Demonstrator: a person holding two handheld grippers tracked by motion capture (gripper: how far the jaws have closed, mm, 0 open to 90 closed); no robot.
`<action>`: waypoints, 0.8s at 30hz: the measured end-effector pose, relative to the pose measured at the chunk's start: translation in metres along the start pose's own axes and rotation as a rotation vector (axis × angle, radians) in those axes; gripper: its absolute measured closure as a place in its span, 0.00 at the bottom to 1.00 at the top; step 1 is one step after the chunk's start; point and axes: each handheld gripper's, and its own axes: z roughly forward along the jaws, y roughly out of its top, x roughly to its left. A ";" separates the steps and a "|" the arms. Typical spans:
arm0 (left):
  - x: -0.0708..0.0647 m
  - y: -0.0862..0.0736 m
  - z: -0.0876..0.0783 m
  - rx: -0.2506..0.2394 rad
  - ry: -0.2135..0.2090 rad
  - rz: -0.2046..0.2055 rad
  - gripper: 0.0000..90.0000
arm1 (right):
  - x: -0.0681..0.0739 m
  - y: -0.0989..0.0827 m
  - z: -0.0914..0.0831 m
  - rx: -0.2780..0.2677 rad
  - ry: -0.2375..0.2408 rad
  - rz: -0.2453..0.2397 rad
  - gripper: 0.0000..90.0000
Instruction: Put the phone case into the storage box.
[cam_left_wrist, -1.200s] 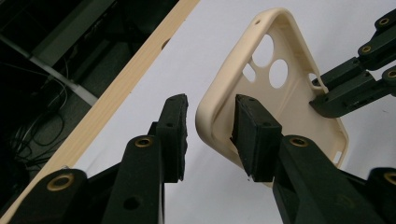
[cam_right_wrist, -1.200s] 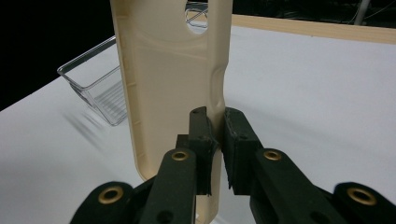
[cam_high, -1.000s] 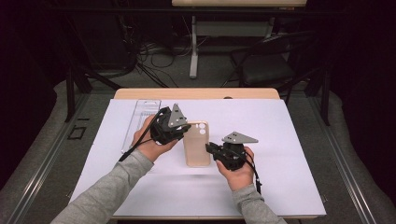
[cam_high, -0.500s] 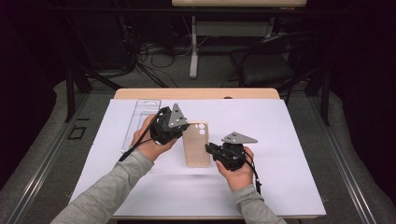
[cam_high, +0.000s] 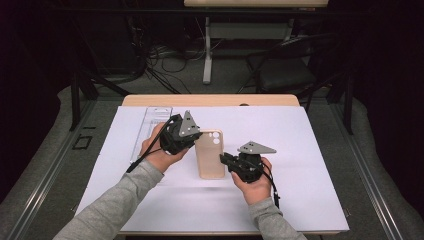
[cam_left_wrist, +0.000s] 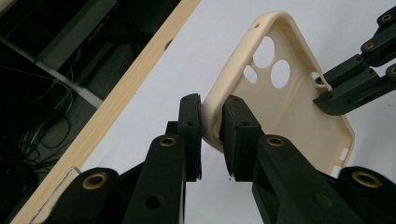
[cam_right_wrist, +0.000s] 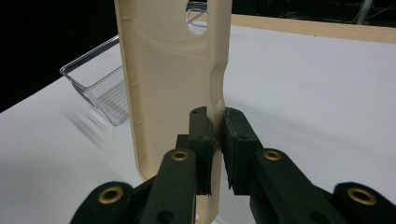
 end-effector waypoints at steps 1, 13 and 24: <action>0.000 0.000 0.000 -0.001 -0.001 0.000 0.88 | 0.000 0.000 0.000 0.000 0.000 0.001 0.92; 0.001 -0.001 -0.002 -0.007 -0.011 0.001 0.88 | 0.001 0.000 0.000 -0.005 0.004 0.002 0.92; 0.002 -0.001 -0.002 -0.007 -0.017 -0.003 0.88 | 0.000 0.000 0.000 -0.004 0.006 0.003 0.92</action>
